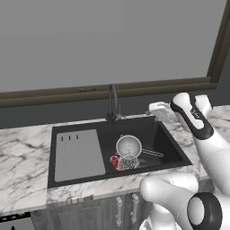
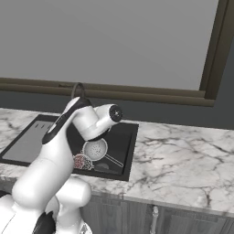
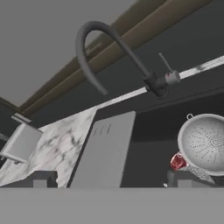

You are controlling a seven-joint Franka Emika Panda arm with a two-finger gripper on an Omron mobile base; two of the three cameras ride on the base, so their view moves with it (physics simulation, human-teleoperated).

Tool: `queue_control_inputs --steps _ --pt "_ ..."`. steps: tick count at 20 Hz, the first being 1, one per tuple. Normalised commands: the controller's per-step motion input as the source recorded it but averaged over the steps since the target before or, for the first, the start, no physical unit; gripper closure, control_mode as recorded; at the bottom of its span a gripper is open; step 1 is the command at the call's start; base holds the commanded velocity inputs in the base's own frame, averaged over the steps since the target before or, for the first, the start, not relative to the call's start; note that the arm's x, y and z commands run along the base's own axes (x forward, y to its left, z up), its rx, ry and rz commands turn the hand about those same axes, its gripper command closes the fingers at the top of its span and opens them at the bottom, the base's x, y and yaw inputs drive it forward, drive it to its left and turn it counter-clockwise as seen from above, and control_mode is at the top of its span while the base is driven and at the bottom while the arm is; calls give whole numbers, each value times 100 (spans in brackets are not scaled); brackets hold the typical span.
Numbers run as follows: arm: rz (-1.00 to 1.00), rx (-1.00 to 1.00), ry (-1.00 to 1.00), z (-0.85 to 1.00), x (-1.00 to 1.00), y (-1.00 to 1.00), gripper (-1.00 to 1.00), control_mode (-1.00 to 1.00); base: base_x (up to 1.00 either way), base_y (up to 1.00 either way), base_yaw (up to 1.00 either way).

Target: Pick the strainer and strainer and place them in the sink. Then turn on the water.

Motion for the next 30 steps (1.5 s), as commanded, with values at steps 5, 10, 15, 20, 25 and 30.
queue_control_inputs --steps 5,10,15,20,25,30 --pt "-1 8 13 -15 15 4 -100 -100 0 0 0" --pt "-1 10 9 -12 17 1 -100 -100 0 0 0" --pt "-1 2 1 -11 20 9 -100 -100 0 0 0" --pt "-1 5 2 -3 21 4 -100 -100 0 0 0" --pt "-2 6 5 -15 23 2 -100 -100 0 0 0" --pt "-3 0 0 -27 25 6 -100 -100 0 0 0"
